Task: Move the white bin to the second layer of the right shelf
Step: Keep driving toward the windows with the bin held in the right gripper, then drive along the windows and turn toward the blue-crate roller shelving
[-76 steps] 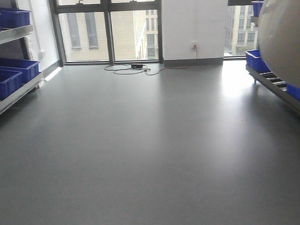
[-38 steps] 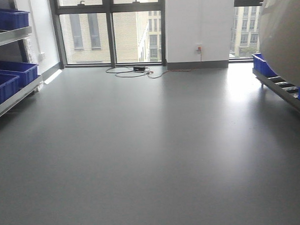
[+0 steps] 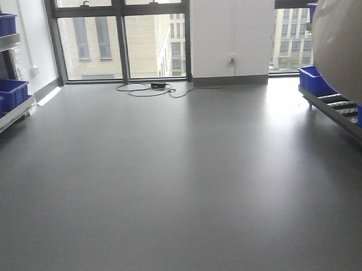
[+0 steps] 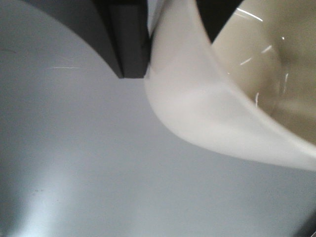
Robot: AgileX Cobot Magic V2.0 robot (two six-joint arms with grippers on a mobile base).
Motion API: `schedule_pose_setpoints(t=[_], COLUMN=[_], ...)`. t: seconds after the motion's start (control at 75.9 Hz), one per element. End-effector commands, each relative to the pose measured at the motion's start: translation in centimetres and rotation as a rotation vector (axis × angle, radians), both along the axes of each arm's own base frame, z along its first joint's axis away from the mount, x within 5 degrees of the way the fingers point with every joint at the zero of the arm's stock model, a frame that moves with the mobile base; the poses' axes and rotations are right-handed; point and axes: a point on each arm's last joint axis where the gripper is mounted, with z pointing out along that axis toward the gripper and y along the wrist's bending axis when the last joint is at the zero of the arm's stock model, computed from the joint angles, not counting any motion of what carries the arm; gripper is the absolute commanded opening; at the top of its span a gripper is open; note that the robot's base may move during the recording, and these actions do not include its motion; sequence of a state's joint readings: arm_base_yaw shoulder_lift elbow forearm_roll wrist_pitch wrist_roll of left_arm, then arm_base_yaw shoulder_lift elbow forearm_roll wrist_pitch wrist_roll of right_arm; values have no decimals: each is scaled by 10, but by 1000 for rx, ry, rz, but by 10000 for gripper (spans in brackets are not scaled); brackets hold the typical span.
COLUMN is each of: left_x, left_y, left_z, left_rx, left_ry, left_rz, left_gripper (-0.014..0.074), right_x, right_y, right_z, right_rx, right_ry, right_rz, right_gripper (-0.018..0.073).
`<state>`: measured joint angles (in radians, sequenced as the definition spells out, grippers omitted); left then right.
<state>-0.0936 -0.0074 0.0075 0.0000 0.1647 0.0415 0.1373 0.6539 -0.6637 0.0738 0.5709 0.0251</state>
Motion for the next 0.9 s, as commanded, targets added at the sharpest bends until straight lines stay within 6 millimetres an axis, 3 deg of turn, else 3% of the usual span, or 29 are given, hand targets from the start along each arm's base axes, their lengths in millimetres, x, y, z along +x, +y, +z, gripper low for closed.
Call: schedule_pose_setpoints(t=[0.0,0.882], left_x=[1,1], left_y=[0,0], left_z=[-4,-4], left_rx=[-9,-9], left_ry=[-64,-64], left_rz=[-4,-4], left_gripper=[85,85], right_x=[3,3], right_y=[-1,-1], right_z=[19,19], right_rx=[21,21], right_ry=[-127,-127], right_rz=[-12,-12], right_gripper=[56,56])
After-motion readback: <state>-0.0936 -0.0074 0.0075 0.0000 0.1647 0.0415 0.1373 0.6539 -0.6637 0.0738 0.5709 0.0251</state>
